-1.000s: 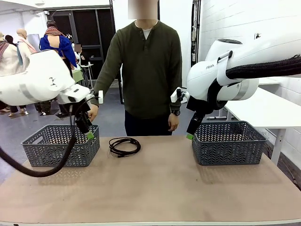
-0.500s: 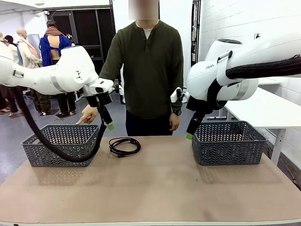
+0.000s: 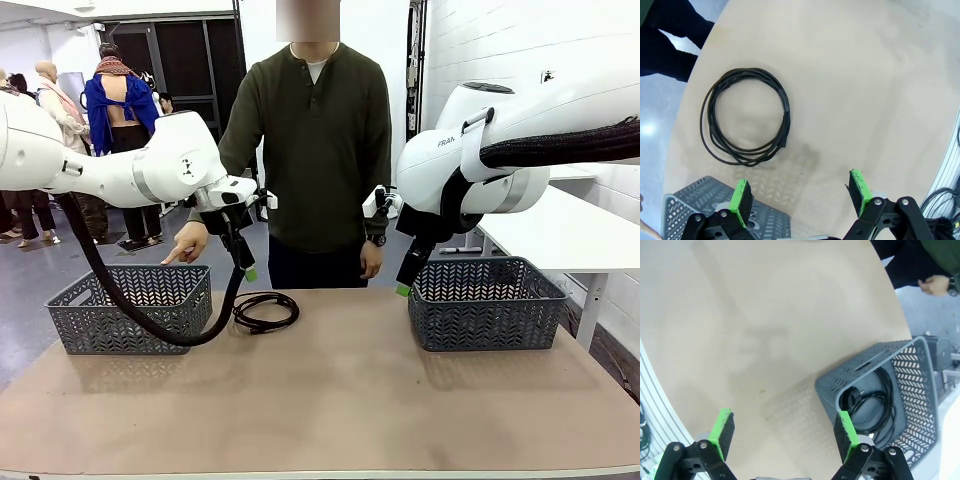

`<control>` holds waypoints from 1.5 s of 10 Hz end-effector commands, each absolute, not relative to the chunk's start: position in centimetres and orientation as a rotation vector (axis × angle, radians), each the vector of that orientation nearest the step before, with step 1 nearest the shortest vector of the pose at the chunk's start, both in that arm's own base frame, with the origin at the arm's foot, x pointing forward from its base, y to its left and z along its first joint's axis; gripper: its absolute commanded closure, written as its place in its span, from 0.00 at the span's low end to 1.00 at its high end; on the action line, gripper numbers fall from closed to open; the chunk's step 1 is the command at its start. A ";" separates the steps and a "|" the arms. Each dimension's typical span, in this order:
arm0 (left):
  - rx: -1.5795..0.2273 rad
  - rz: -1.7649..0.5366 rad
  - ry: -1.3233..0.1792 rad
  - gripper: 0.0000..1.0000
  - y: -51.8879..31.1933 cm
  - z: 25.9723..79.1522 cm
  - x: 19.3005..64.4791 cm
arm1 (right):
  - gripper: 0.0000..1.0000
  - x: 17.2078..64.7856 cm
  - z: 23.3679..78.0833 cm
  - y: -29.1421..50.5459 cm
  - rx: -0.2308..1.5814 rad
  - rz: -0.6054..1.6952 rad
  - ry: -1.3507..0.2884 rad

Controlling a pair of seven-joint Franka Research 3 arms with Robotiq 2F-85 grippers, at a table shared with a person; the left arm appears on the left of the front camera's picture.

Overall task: Organize the cables according to human instructions.
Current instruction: Pick up a bundle of cables and place it in the basket indicated by the human.

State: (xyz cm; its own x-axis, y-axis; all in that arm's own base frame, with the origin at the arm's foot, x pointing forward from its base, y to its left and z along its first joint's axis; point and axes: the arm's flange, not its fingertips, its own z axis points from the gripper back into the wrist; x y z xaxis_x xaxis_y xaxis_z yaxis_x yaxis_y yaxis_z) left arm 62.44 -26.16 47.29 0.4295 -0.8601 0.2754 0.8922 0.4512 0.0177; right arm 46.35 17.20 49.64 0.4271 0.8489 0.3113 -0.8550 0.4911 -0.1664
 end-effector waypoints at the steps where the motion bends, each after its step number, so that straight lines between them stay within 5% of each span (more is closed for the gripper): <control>1: -0.131 -1.094 -0.277 0.00 -25.8 47.7 61.9 | 0.00 46.4 49.6 17.1 0.009 1.063 -0.370; 15: -0.121 -0.988 -0.097 0.00 -32.9 40.7 67.8 | 0.00 46.4 49.6 17.1 0.009 1.063 -0.370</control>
